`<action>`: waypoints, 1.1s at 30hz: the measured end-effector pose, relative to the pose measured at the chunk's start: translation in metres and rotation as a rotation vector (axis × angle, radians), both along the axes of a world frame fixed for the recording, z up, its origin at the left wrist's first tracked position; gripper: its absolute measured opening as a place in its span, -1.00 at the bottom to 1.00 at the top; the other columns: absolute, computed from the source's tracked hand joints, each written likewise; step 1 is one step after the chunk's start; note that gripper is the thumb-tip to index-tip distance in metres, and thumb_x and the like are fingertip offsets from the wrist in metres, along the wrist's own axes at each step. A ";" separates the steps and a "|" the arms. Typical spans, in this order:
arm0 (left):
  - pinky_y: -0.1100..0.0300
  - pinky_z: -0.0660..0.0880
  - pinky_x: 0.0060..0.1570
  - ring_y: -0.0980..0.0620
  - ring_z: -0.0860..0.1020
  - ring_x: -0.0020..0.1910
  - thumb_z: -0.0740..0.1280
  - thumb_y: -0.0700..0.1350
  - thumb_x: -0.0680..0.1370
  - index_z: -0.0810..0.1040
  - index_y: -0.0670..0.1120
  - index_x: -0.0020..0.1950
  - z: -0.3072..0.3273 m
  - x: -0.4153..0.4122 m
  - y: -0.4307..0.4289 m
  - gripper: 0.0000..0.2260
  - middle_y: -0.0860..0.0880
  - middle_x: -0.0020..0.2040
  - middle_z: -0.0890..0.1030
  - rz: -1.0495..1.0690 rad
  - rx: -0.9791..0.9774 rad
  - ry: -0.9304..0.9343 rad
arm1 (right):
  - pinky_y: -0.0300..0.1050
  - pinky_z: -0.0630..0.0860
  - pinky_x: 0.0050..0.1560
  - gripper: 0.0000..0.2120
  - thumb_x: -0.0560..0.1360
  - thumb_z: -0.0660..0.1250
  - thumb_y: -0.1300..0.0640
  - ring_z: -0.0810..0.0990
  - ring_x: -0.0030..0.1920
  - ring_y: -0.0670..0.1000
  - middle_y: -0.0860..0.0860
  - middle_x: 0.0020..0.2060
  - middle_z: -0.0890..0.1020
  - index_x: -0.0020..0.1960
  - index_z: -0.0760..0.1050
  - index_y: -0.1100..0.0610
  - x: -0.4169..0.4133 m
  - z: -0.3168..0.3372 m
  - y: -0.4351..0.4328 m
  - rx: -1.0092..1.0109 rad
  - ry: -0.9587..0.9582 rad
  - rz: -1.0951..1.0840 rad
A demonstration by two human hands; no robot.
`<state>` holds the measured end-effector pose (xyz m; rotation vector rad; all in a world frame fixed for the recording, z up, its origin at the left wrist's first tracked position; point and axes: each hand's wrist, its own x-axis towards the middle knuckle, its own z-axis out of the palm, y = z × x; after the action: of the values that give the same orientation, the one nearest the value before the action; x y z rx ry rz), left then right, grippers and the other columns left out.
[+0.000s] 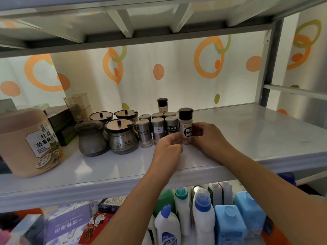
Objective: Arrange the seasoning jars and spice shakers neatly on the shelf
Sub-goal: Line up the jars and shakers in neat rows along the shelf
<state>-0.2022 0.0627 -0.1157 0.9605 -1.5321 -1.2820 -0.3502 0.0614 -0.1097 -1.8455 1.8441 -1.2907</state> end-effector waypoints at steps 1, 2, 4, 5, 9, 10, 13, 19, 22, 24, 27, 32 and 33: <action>0.11 0.41 0.35 0.10 0.56 0.19 0.11 -0.51 0.45 0.48 -0.20 0.36 0.001 0.000 0.001 -0.48 0.01 0.12 0.63 0.001 0.004 0.002 | -0.10 0.51 0.11 -0.63 0.41 0.47 0.15 0.64 0.06 0.07 0.08 0.09 0.70 0.22 0.61 0.09 0.000 0.000 0.000 0.001 -0.008 0.001; 0.13 0.42 0.33 0.13 0.57 0.16 0.11 -0.51 0.45 0.50 -0.20 0.34 0.002 0.000 0.002 -0.48 0.06 0.06 0.64 0.000 0.008 0.006 | -0.07 0.53 0.15 -0.62 0.41 0.48 0.16 0.65 0.07 0.07 0.08 0.09 0.70 0.22 0.61 0.09 -0.001 0.000 -0.001 0.001 -0.015 0.003; 0.17 0.44 0.30 0.20 0.57 0.08 0.10 -0.52 0.45 0.52 -0.18 0.31 0.004 0.000 0.004 -0.49 0.13 -0.04 0.63 -0.007 0.014 0.010 | -0.02 0.54 0.18 -0.61 0.40 0.48 0.16 0.65 0.07 0.07 0.08 0.09 0.70 0.22 0.61 0.09 -0.001 -0.001 -0.001 0.004 -0.019 -0.001; 0.18 0.44 0.29 0.21 0.57 0.07 0.10 -0.52 0.46 0.52 -0.19 0.30 0.005 0.000 0.006 -0.49 0.14 -0.05 0.63 -0.007 0.016 0.009 | -0.01 0.54 0.19 -0.61 0.40 0.49 0.15 0.65 0.07 0.06 0.08 0.09 0.70 0.23 0.60 0.09 -0.001 -0.001 -0.001 0.006 -0.023 -0.004; 0.15 0.43 0.32 0.12 0.57 0.14 0.11 -0.51 0.47 0.50 -0.20 0.33 0.007 0.000 0.007 -0.50 0.05 0.04 0.63 0.009 0.021 0.010 | -0.01 0.55 0.18 -0.61 0.38 0.49 0.17 0.65 0.06 0.04 0.05 0.08 0.70 0.21 0.61 0.07 -0.001 -0.002 -0.002 0.015 -0.037 -0.011; 0.15 0.44 0.31 0.13 0.58 0.13 0.11 -0.51 0.48 0.50 -0.21 0.33 0.008 0.000 0.008 -0.52 0.03 0.05 0.63 0.010 0.027 0.021 | -0.02 0.55 0.17 -0.61 0.38 0.48 0.18 0.65 0.05 0.03 0.05 0.07 0.70 0.21 0.61 0.08 -0.001 -0.002 -0.001 0.017 -0.036 -0.013; 0.17 0.47 0.27 0.10 0.60 0.13 0.11 -0.50 0.51 0.51 -0.22 0.31 0.013 0.006 0.016 -0.55 -0.04 0.12 0.66 -0.009 0.065 0.111 | -0.04 0.53 0.22 -0.59 0.43 0.46 0.22 0.65 0.07 0.01 0.06 0.09 0.69 0.27 0.56 0.16 -0.006 0.000 0.002 0.008 -0.127 -0.072; 0.19 0.53 0.12 -0.02 0.61 0.10 0.07 -0.50 0.50 0.55 -0.18 0.09 0.076 0.022 -0.007 -0.62 -0.15 0.08 0.65 0.002 0.110 0.338 | -0.12 0.51 0.16 -0.70 0.47 0.45 0.15 0.63 0.06 0.01 0.02 0.00 0.67 0.19 0.60 0.17 -0.030 0.068 -0.024 -0.155 -0.296 -0.172; 0.25 0.41 -0.15 0.00 0.49 -0.14 0.14 -0.32 0.56 0.46 -0.14 -0.12 0.116 0.018 -0.038 -0.84 -0.17 -0.04 0.52 0.018 0.179 0.289 | -0.07 0.49 0.18 -0.63 0.45 0.49 0.11 0.60 0.11 0.05 0.07 0.06 0.66 0.21 0.59 0.20 -0.026 0.106 -0.068 -0.056 -0.152 -0.056; 0.23 0.37 -0.25 0.03 0.41 -0.25 0.15 -0.18 0.59 0.43 -0.12 -0.10 0.127 0.013 -0.060 -0.89 -0.15 -0.11 0.46 0.039 0.212 0.230 | -0.02 0.50 0.20 -0.59 0.42 0.52 0.10 0.59 0.13 0.10 0.11 0.09 0.65 0.20 0.58 0.23 -0.018 0.118 -0.097 0.022 -0.074 0.011; 0.21 0.34 -0.29 0.04 0.38 -0.29 0.14 -0.06 0.61 0.41 -0.09 -0.14 0.130 0.008 -0.084 -0.83 -0.08 -0.22 0.41 0.079 0.255 0.157 | 0.01 0.49 0.25 -0.52 0.39 0.54 0.11 0.58 0.18 0.13 0.16 0.15 0.63 0.24 0.55 0.27 -0.007 0.113 -0.130 0.115 0.031 0.084; 0.19 0.44 -0.17 0.00 0.55 -0.19 0.14 -0.07 0.63 0.47 -0.21 0.08 0.125 0.007 -0.100 -0.78 -0.12 -0.11 0.58 0.142 0.276 0.134 | -0.02 0.47 0.26 -0.45 0.39 0.53 0.12 0.56 0.20 0.12 0.16 0.17 0.60 0.32 0.49 0.21 0.003 0.096 -0.166 0.192 0.063 0.149; 0.18 0.46 -0.13 0.01 0.57 -0.19 0.15 -0.08 0.63 0.48 -0.21 0.09 0.125 0.008 -0.102 -0.77 -0.12 -0.11 0.59 0.150 0.272 0.149 | -0.04 0.48 0.23 -0.47 0.39 0.53 0.14 0.58 0.17 0.12 0.16 0.15 0.62 0.32 0.50 0.19 0.006 0.095 -0.171 0.195 0.062 0.173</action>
<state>-0.1941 -0.0396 0.0095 1.1025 -1.1688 -1.4432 -0.3443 -0.1097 -0.0149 -1.9093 1.7265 -0.9703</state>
